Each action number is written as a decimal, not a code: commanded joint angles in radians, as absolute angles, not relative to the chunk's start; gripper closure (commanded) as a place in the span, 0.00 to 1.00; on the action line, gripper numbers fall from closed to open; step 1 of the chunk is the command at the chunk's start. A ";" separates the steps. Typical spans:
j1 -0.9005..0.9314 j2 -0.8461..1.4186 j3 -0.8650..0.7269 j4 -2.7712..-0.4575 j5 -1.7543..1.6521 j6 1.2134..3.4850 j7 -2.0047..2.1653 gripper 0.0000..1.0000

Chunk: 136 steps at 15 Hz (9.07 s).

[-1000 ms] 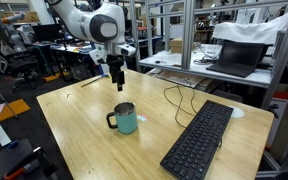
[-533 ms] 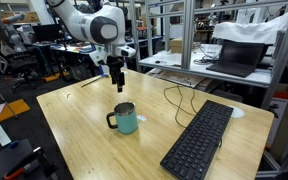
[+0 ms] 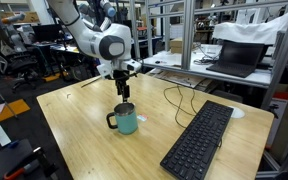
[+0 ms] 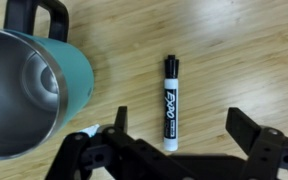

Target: Put the marker in the cup

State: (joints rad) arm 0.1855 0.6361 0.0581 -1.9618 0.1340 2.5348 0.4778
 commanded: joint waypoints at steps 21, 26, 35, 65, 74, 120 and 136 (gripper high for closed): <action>0.210 0.910 0.003 -1.648 0.150 2.498 0.479 0.73; 0.207 0.907 0.000 -1.633 0.155 2.468 0.486 0.98; 0.249 0.751 -0.056 -1.769 0.131 2.601 0.545 0.95; 0.815 0.524 -0.688 -2.251 0.068 3.317 0.781 0.95; 1.272 0.535 -1.148 -2.308 0.156 3.457 0.703 0.95; 1.384 0.671 -1.085 -2.536 0.599 3.186 0.664 0.95; 1.423 0.664 -1.135 -2.505 0.586 3.175 0.670 0.00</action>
State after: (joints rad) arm 1.4043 0.6620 -1.0968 -2.5219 0.5950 3.1671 0.6571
